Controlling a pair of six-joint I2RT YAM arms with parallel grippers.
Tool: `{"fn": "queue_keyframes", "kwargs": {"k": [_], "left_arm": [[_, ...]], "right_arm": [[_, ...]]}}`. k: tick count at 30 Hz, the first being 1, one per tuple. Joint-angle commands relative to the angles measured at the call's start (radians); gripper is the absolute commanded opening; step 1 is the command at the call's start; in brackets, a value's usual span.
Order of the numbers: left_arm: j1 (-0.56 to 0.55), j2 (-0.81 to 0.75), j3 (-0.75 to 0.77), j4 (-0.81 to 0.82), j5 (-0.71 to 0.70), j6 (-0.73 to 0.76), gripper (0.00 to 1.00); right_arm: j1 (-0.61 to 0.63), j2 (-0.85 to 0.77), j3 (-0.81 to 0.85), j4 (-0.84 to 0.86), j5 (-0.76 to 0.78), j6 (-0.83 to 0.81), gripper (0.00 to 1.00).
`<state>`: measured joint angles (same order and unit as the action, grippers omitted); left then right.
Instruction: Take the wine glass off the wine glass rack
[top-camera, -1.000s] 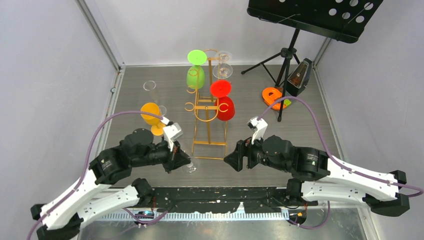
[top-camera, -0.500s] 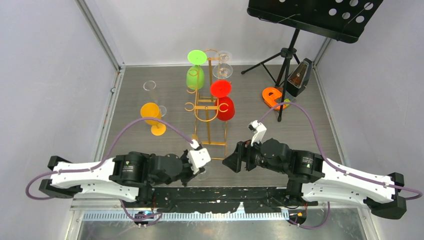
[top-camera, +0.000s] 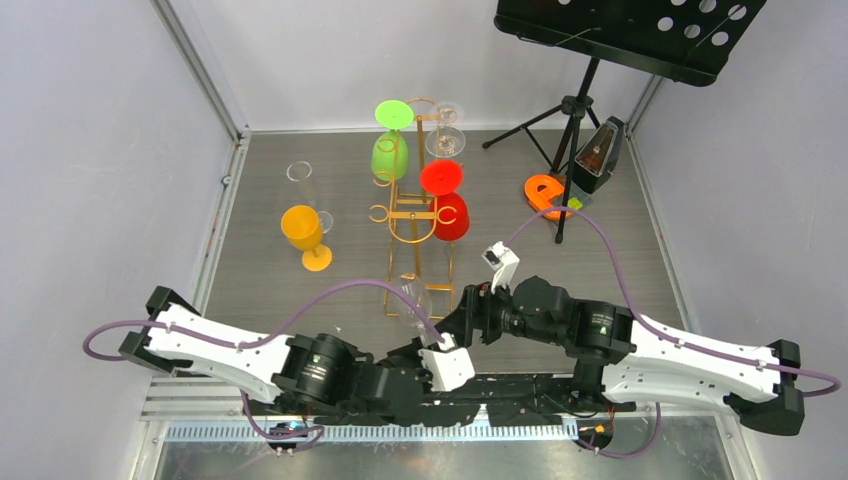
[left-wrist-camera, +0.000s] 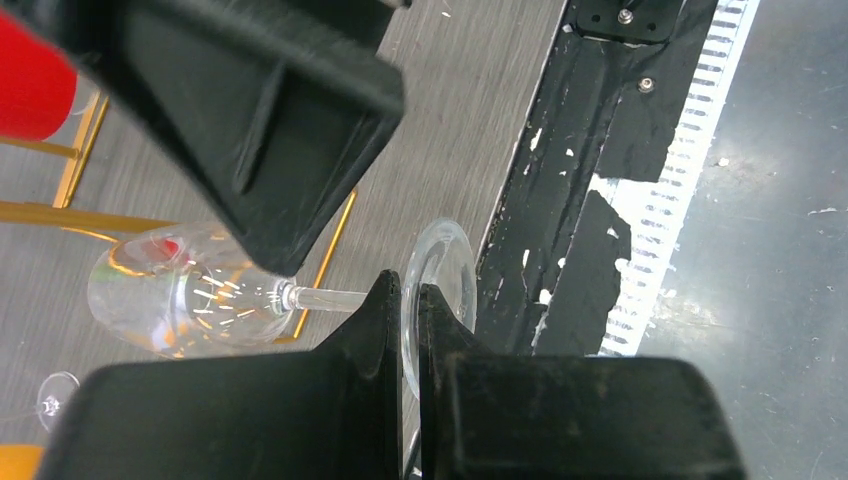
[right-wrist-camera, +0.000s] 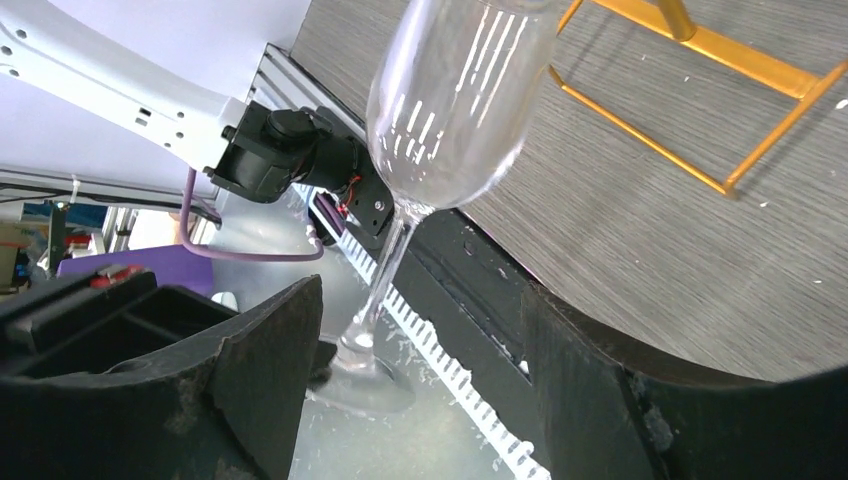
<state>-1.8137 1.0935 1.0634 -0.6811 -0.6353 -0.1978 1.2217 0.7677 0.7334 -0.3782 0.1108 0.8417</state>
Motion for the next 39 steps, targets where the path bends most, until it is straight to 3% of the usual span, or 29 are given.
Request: {"fn": "queue_keyframes", "kwargs": {"k": [1, 7, 15, 29, 36, 39], "left_arm": [[-0.033, 0.038, 0.059, 0.088, -0.103, 0.012, 0.00], [-0.063, 0.082, 0.069, 0.140, -0.110, 0.016, 0.00], [-0.079, 0.113, 0.069, 0.163, -0.138, 0.008, 0.00], [-0.097, 0.111, 0.059, 0.198, -0.133, -0.015, 0.00], [-0.096, 0.142, 0.063, 0.208, -0.086, -0.031, 0.00], [-0.097, 0.169, 0.078, 0.191, -0.062, -0.046, 0.23]], "right_arm": [[-0.004, 0.032, -0.012, 0.093, -0.052, 0.018, 0.78], [-0.004, 0.085, -0.042, 0.151, -0.091, 0.033, 0.76], [-0.004, 0.126, -0.091, 0.238, -0.150, 0.066, 0.64], [-0.004, 0.114, -0.135, 0.282, -0.171, 0.087, 0.07], [-0.004, 0.088, -0.162, 0.305, -0.177, 0.101, 0.06], [-0.004, 0.077, -0.159, 0.293, -0.171, 0.087, 0.06]]}}
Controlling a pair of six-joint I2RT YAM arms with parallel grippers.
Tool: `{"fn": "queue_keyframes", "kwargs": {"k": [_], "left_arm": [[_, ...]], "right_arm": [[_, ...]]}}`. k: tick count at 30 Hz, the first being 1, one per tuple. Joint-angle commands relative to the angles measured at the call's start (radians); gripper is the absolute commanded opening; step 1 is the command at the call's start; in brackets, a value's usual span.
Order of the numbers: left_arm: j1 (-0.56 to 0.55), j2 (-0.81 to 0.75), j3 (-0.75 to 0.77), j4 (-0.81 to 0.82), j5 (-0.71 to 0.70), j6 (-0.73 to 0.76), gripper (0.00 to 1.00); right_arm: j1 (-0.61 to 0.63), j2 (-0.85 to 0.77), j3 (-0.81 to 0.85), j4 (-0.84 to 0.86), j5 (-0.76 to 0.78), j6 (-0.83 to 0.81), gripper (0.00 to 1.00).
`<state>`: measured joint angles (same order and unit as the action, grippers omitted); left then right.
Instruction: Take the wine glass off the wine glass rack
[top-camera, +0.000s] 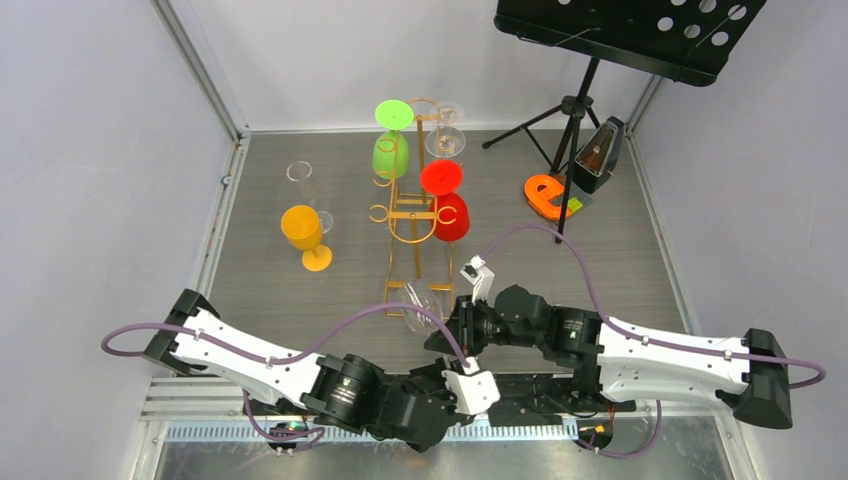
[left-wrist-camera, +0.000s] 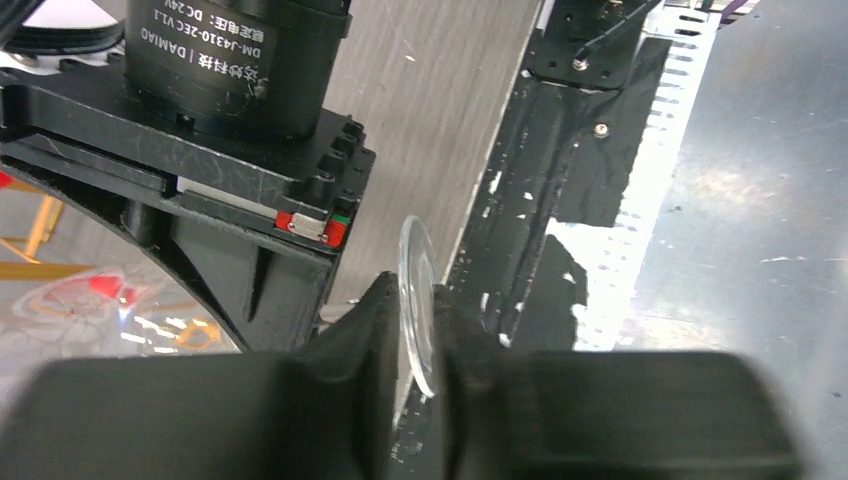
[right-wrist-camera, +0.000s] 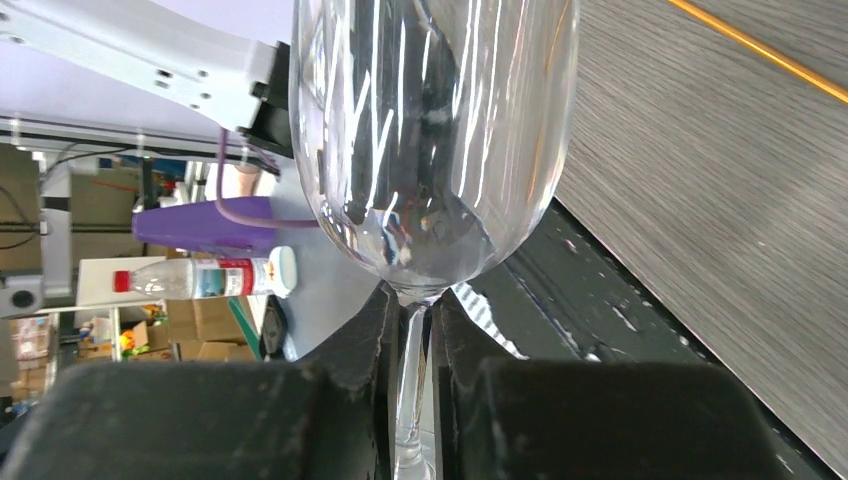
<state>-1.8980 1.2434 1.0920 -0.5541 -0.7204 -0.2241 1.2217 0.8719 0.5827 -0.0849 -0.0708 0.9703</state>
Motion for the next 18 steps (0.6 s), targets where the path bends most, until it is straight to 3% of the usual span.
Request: {"fn": "queue_keyframes", "kwargs": {"k": [1, 5, 9, 12, 18], "left_arm": [[-0.012, 0.023, 0.050, 0.066, 0.028, -0.021, 0.30], [-0.008, 0.028, 0.034, 0.093, 0.048, -0.032, 0.53], [0.009, 0.021, 0.005, 0.135, 0.072, -0.052, 0.69], [0.035, -0.002, -0.028, 0.169, 0.096, -0.067, 0.77], [0.136, -0.099, -0.151, 0.302, 0.231, -0.117, 0.84]], "right_arm": [[-0.004, -0.032, -0.006, -0.005, 0.013, -0.049, 0.06], [-0.004, -0.056, 0.000, -0.042, 0.027, -0.075, 0.06], [-0.004, -0.072, 0.024, -0.106, 0.059, -0.134, 0.06], [-0.004, -0.074, 0.051, -0.164, 0.065, -0.193, 0.06], [-0.004, -0.077, 0.106, -0.292, 0.160, -0.357, 0.06]]}}
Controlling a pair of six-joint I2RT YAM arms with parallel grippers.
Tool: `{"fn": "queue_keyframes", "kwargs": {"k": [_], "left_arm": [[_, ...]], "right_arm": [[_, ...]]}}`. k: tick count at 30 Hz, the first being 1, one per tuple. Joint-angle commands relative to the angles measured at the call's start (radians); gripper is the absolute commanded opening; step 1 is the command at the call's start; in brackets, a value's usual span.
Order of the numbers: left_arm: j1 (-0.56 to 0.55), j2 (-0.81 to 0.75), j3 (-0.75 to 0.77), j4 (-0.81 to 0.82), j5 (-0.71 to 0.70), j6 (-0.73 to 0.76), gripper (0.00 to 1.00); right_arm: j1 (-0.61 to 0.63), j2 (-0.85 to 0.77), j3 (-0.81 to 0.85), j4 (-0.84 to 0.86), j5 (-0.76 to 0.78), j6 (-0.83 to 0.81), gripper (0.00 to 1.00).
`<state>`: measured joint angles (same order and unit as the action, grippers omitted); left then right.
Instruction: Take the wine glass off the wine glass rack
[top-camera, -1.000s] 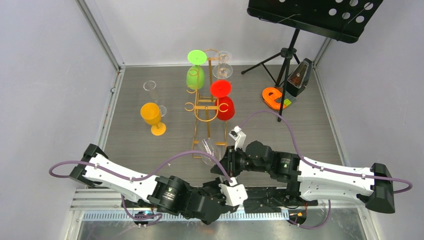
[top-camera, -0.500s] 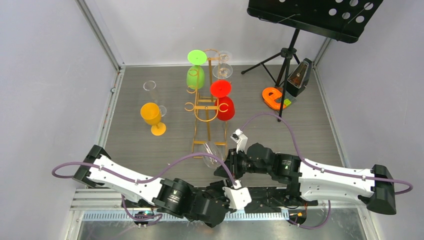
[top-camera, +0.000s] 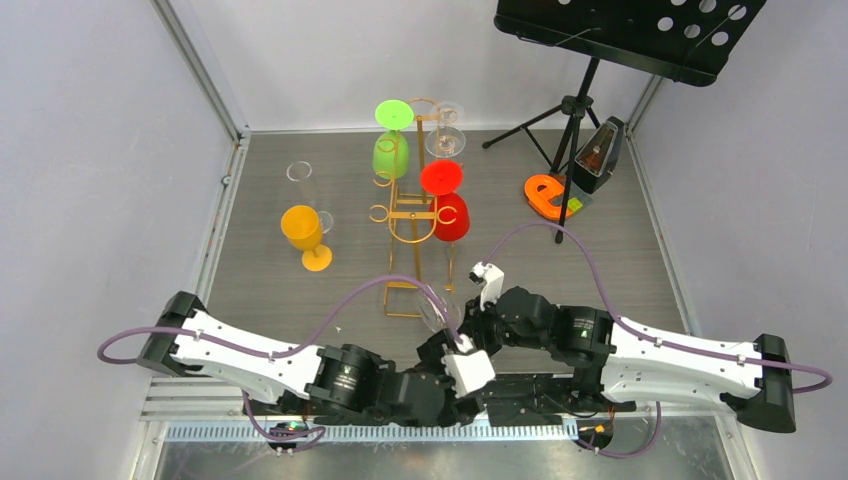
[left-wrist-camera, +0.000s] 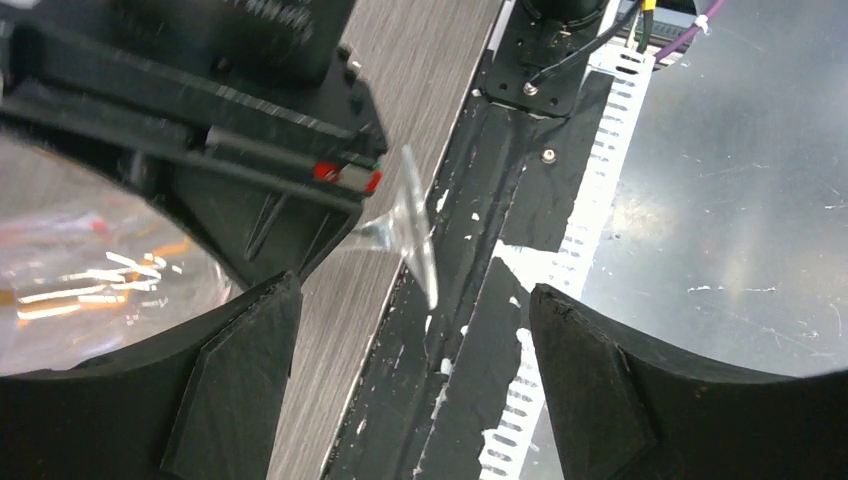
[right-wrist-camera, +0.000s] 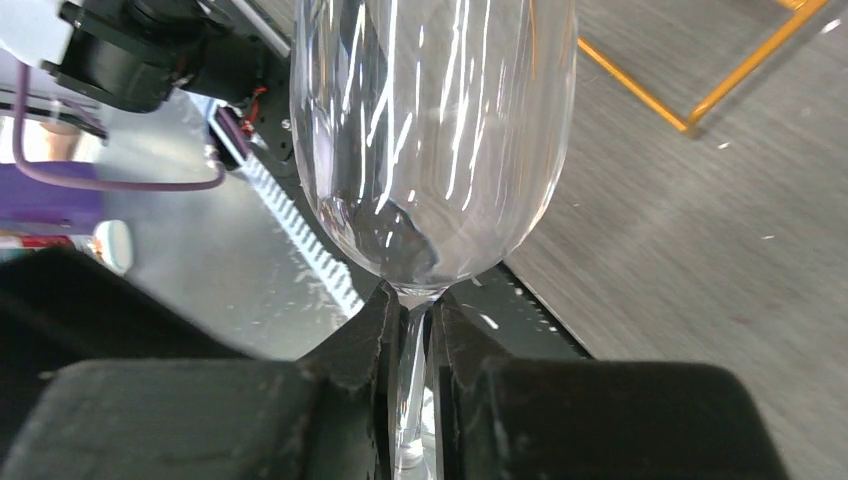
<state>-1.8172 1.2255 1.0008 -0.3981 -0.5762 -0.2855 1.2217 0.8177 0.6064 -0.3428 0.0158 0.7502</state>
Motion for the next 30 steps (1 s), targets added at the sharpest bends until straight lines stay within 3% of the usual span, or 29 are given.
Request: {"fn": "queue_keyframes", "kwargs": {"k": [1, 8, 21, 30], "left_arm": [[0.075, -0.096, -0.078, 0.162, 0.107, -0.066, 0.84], [0.212, -0.225, -0.204, 0.240, 0.238, -0.150, 0.87], [0.485, -0.488, -0.397, 0.309, 0.377, -0.349, 0.96], [0.718, -0.540, -0.519, 0.429, 0.568, -0.527, 0.96]], "right_arm": [[-0.004, -0.024, 0.089, -0.055, 0.079, -0.174, 0.06], [-0.004, -0.038, 0.119, -0.186, 0.078, -0.313, 0.06], [-0.003, -0.078, 0.138, -0.329, 0.066, -0.413, 0.06], [0.000, -0.123, 0.158, -0.392, 0.072, -0.481, 0.06]]}}
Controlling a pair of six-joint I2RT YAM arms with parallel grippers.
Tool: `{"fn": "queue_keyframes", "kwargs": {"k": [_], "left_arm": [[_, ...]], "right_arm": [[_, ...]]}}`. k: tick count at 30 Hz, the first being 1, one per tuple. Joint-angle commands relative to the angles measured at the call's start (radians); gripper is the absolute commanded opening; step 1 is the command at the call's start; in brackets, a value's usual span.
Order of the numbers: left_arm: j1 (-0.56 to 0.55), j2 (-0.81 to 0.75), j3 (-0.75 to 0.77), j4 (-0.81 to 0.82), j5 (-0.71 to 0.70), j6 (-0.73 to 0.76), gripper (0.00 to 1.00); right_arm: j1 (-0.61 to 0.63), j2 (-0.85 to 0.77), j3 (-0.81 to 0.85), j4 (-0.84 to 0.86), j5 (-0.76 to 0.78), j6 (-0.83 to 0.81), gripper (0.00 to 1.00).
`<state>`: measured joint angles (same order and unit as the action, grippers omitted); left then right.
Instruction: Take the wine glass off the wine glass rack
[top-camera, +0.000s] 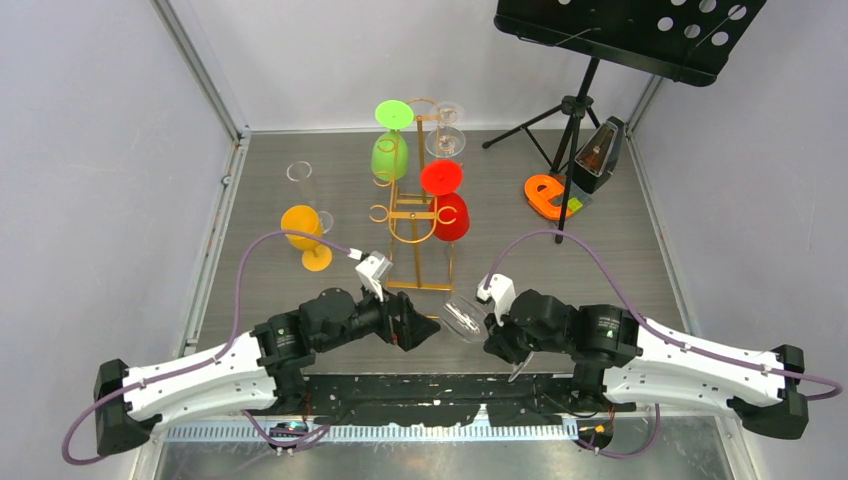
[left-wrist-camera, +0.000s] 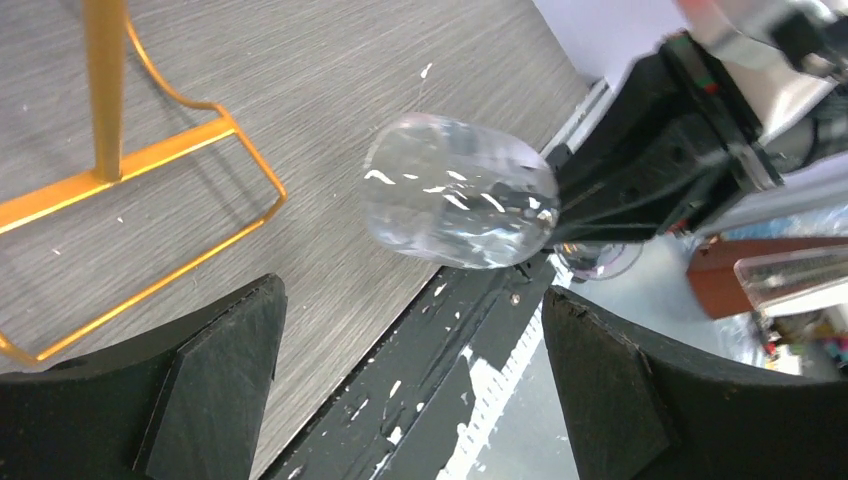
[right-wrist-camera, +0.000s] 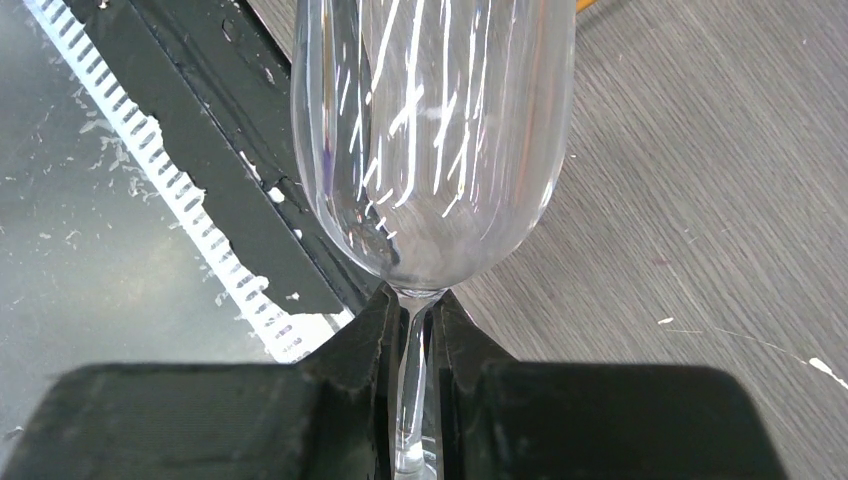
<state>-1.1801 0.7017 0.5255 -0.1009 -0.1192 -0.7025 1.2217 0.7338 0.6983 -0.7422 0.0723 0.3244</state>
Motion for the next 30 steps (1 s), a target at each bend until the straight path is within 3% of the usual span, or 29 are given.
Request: {"fn": "queue_keyframes", "kwargs": {"k": [1, 17, 24, 30], "left_arm": [[0.112, -0.020, -0.064, 0.157, 0.159, -0.132, 0.96], [0.425, -0.009, -0.232, 0.422, 0.535, -0.372, 0.95], [0.490, -0.039, -0.263, 0.414, 0.624, -0.403, 0.93], [0.504, -0.084, -0.263, 0.360, 0.685, -0.386, 0.90]], "right_arm": [[0.001, -0.043, 0.067, 0.007, 0.012, -0.057, 0.06], [0.078, -0.020, 0.135, 0.031, 0.010, -0.110, 0.06], [0.201, 0.060, 0.207, 0.028, 0.102, -0.177, 0.06], [0.214, 0.116, 0.255, 0.045, 0.123, -0.221, 0.06]]}}
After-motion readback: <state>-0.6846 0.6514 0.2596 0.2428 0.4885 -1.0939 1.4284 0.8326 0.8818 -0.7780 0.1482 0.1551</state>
